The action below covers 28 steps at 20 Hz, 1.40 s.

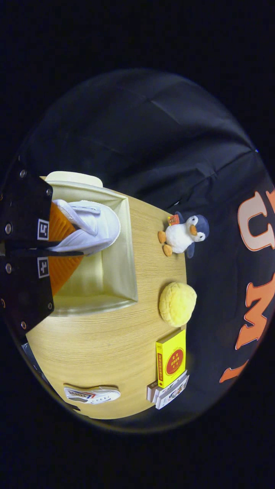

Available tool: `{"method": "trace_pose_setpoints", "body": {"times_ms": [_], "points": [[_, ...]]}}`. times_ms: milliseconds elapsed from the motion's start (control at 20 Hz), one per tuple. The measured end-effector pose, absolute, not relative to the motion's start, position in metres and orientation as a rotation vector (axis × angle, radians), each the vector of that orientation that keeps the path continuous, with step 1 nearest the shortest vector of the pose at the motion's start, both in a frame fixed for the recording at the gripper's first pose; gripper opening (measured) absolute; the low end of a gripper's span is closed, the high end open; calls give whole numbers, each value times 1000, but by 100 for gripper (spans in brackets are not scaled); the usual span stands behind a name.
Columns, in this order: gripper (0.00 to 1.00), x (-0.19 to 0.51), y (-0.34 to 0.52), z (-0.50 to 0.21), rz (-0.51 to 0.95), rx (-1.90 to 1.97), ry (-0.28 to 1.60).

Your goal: Open the storage box then place both shoes into the box .Put the left shoe in first, then the right shoe, with the right side of both shoes facing outward in a uniform manner.

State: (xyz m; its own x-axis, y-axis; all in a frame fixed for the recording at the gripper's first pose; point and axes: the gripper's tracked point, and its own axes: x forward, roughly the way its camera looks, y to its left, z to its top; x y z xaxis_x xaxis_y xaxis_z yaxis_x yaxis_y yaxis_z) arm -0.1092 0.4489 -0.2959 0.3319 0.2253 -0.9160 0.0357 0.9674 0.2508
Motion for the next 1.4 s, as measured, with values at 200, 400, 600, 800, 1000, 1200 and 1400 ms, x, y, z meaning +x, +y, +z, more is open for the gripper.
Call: {"method": "trace_pose_setpoints", "body": {"times_ms": [200,400,600,800,1000,1200,1400], "points": [[2,-127,463,-322,70,309,1318],[3,-119,464,-338,37,305,1303],[4,-127,483,-348,112,377,1375],[25,-134,500,-322,281,542,1395],[39,-123,476,-286,384,556,1299],[60,-107,416,-261,402,508,1157],[78,-97,333,-254,324,423,1038]]}}
